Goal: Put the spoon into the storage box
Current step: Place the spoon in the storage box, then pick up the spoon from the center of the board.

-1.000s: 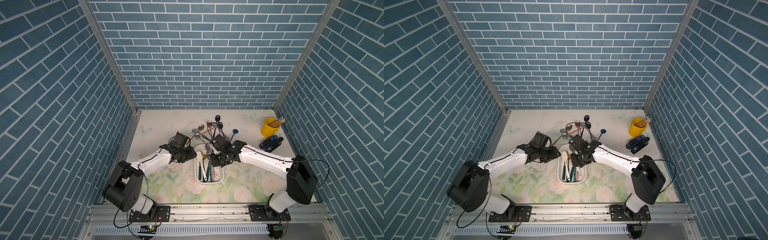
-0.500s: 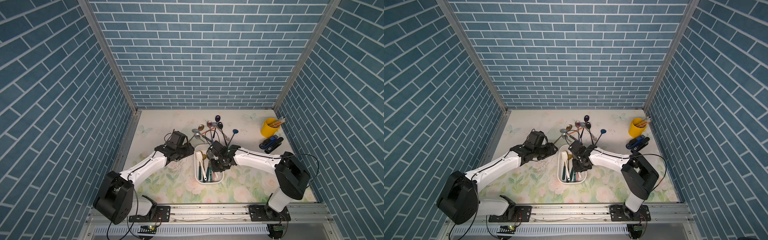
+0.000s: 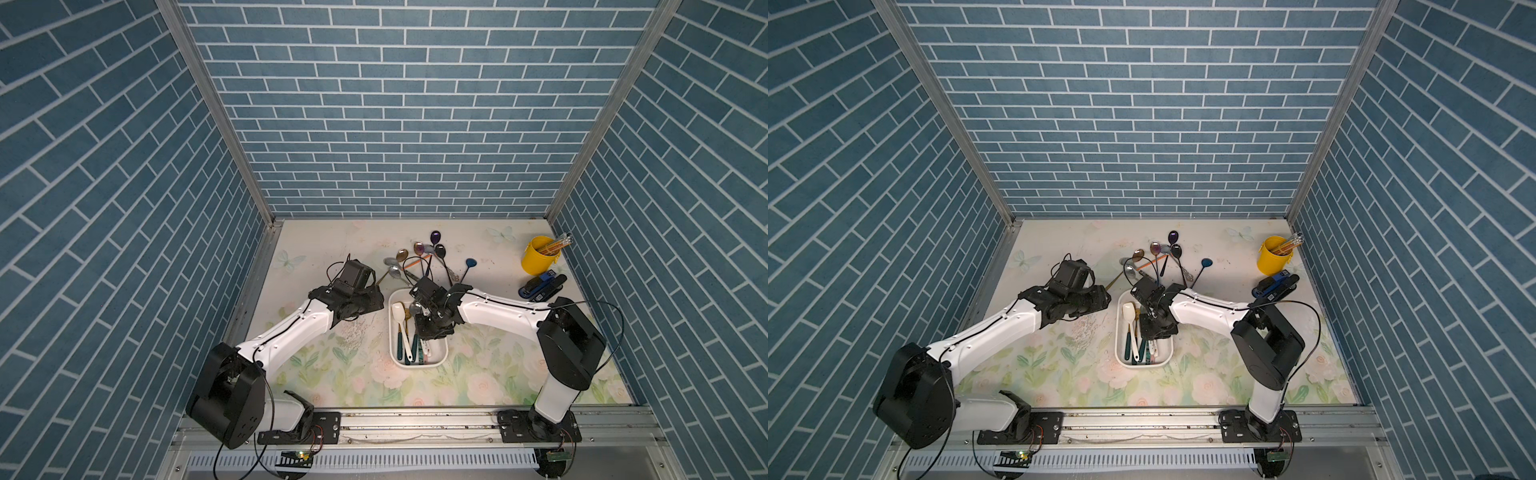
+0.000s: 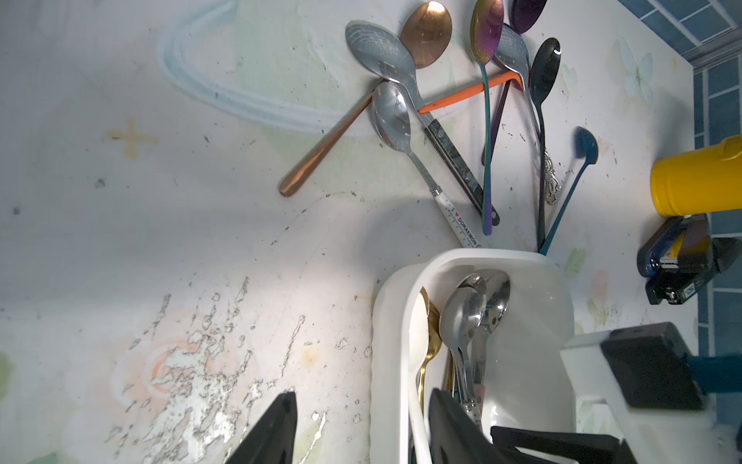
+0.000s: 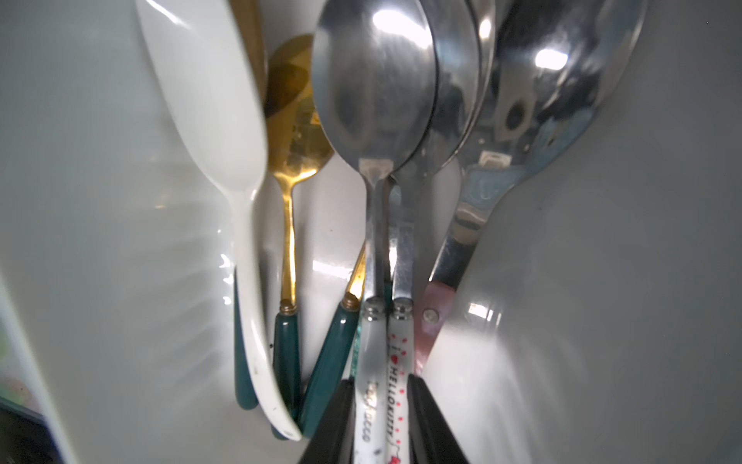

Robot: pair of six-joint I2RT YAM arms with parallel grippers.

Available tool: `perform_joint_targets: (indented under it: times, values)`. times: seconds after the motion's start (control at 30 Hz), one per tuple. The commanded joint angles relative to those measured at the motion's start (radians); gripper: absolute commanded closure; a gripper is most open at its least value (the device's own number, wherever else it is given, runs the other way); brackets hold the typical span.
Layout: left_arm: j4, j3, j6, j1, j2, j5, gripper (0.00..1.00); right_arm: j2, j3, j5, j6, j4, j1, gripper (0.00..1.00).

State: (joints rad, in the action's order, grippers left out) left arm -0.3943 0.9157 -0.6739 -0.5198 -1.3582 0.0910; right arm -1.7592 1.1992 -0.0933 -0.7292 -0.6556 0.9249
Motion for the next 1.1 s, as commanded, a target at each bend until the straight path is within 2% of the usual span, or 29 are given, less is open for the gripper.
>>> perform_joint_targets:
  times: [0.0,0.1,0.23,0.4,0.53,0.73,0.9,1.07]
  values:
    - [-0.060,0.056,0.097,-0.002,-0.025,-0.045,0.41,-0.005,0.052,0.040,-0.001,-0.083,0.006,0.70]
    - [-0.080,0.087,0.151,-0.003,-0.057,-0.034,0.40,0.000,0.086,0.057,0.005,-0.112,0.009,0.66]
    - [-0.081,0.111,0.233,-0.004,-0.095,0.016,0.40,0.068,0.122,0.150,-0.010,-0.102,0.015,0.63]
    - [-0.109,0.145,0.326,-0.006,-0.140,0.035,0.40,0.112,0.159,0.220,0.004,-0.124,-0.035,0.60]
    - [-0.139,0.169,0.372,-0.013,-0.174,0.045,0.40,0.130,0.141,0.221,0.050,-0.122,-0.129,0.58]
    - [-0.153,0.185,0.404,-0.030,-0.219,0.069,0.39,0.144,0.044,0.148,0.119,-0.017,-0.336,0.51]
    - [-0.171,0.214,0.416,-0.042,-0.273,0.067,0.39,0.045,0.041,0.094,0.194,0.075,-0.463,0.50]
    - [-0.202,0.263,0.436,-0.042,-0.313,0.049,0.38,-0.069,0.102,0.062,0.226,0.125,-0.526,0.50]
